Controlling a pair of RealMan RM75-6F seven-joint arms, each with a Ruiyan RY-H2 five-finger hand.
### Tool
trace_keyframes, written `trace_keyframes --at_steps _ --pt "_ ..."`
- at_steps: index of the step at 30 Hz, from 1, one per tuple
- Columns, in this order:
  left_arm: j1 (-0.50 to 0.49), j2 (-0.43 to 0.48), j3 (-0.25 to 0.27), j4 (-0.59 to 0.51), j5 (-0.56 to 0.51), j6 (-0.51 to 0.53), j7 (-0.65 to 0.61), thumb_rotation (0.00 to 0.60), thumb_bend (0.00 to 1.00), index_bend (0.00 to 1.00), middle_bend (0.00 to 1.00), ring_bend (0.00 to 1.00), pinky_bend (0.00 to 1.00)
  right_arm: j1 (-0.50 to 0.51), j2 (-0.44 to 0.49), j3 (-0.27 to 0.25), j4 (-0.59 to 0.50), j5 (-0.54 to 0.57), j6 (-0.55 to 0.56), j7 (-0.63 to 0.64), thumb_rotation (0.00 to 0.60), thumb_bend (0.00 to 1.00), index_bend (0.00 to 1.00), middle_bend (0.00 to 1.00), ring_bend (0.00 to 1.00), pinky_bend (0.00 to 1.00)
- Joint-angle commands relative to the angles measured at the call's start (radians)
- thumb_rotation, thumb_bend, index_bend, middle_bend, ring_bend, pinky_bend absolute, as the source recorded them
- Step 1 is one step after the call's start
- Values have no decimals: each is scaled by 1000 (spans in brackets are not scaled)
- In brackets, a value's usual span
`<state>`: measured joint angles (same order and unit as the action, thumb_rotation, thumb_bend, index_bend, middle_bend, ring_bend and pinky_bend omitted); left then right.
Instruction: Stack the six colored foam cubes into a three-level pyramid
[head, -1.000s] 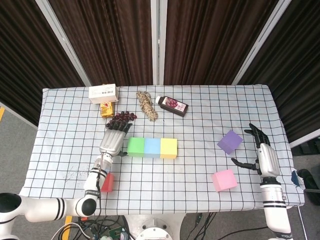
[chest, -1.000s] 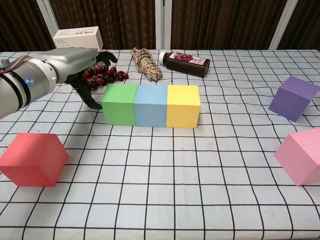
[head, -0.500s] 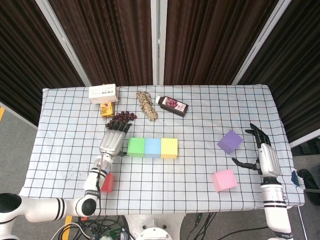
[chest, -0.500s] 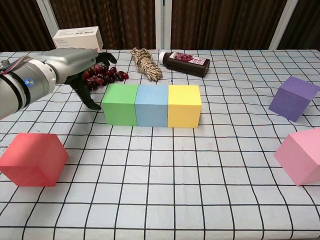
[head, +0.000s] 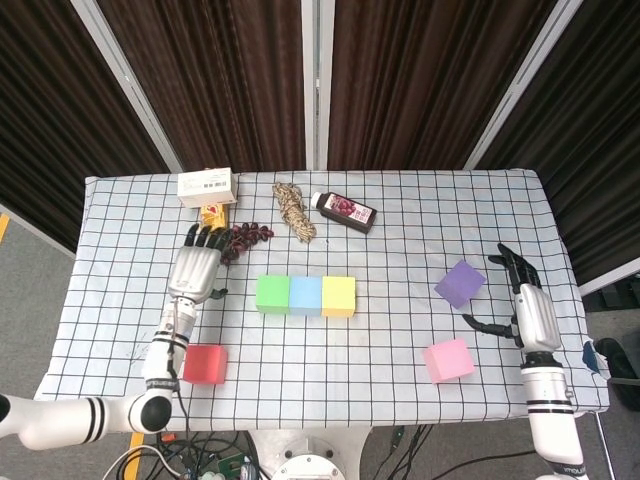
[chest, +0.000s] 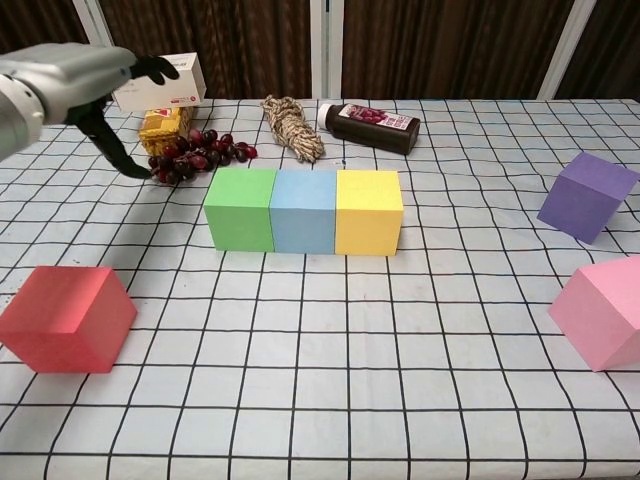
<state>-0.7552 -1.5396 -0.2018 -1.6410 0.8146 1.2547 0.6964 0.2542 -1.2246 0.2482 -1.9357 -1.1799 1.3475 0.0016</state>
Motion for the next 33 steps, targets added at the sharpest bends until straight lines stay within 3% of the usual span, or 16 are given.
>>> trace_keyframes --at_steps 1,12,17,25,33 --pt "64 79 4 -60 44 41 -85 600 0 103 101 66 59 7 11 2 -7 -5 -3 -20 600 0 0 181 31 0" --pt "248 354 83 -171 302 53 -453 600 0 104 127 66 59 40 105 -15 -51 -34 -57 -124 600 0 0 173 25 0" --pt "312 431 125 -199 370 55 -558 600 0 105 127 66 59 46 134 -26 -53 -40 -63 -162 600 0 0 165 17 0" --pt "395 584 258 -221 567 -18 -776 600 0 105 127 66 79 72 256 -123 -54 -153 -194 -217 600 0 0 121 0 0" --pt "403 655 315 -200 731 -48 -825 600 0 105 133 66 90 90 341 -197 -102 -144 -305 -275 600 0 0 114 0 0"
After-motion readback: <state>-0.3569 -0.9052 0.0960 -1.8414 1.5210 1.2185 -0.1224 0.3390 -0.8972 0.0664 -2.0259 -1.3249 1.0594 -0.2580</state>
